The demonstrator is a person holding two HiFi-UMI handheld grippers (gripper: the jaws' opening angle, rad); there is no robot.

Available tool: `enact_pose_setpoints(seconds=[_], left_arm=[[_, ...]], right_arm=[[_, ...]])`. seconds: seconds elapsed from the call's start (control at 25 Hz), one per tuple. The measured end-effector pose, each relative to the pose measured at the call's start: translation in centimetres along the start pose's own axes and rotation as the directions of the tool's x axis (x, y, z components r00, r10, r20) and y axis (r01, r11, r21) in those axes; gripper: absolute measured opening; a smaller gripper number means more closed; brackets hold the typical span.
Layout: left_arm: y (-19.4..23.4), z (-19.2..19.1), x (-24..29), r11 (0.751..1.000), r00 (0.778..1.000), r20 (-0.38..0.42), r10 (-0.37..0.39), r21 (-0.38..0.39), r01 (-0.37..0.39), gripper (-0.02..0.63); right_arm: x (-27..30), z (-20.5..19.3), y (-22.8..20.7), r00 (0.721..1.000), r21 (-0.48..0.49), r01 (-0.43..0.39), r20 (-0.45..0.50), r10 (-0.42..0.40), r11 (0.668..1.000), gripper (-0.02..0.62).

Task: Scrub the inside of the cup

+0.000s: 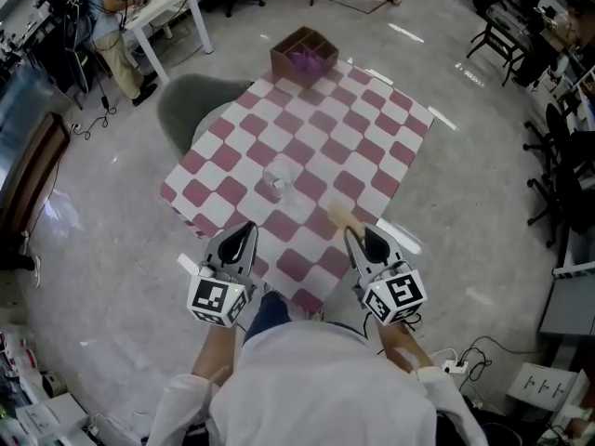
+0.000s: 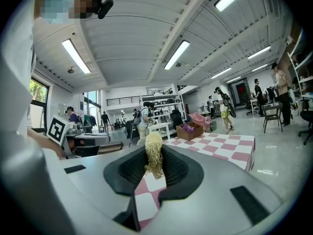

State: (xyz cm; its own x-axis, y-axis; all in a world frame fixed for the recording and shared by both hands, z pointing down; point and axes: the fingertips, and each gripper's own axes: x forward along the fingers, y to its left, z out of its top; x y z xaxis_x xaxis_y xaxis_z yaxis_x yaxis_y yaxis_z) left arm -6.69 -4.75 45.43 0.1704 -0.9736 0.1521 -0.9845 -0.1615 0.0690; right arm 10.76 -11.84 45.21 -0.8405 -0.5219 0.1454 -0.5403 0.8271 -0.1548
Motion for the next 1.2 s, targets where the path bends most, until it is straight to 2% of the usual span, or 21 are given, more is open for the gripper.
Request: enact_pose_setpoints(seconds=[0.48, 1.2], left_arm=[[3.2, 0.7, 4.0, 0.995, 0.995, 0.000, -0.098, 0.008, 0.098, 0.034], [7.0, 1.1, 7.5, 0.980, 0.981, -0.004, -0.196, 0.038, 0.196, 0.034]], right_arm=[[3.2, 0.9, -0.5, 0.997, 0.007, 0.082, 0.011, -0.082, 0.997, 0.087], [7.6, 1.1, -0.1, 0.990, 0.011, 0.144, 0.007, -0.144, 0.990, 0.087]])
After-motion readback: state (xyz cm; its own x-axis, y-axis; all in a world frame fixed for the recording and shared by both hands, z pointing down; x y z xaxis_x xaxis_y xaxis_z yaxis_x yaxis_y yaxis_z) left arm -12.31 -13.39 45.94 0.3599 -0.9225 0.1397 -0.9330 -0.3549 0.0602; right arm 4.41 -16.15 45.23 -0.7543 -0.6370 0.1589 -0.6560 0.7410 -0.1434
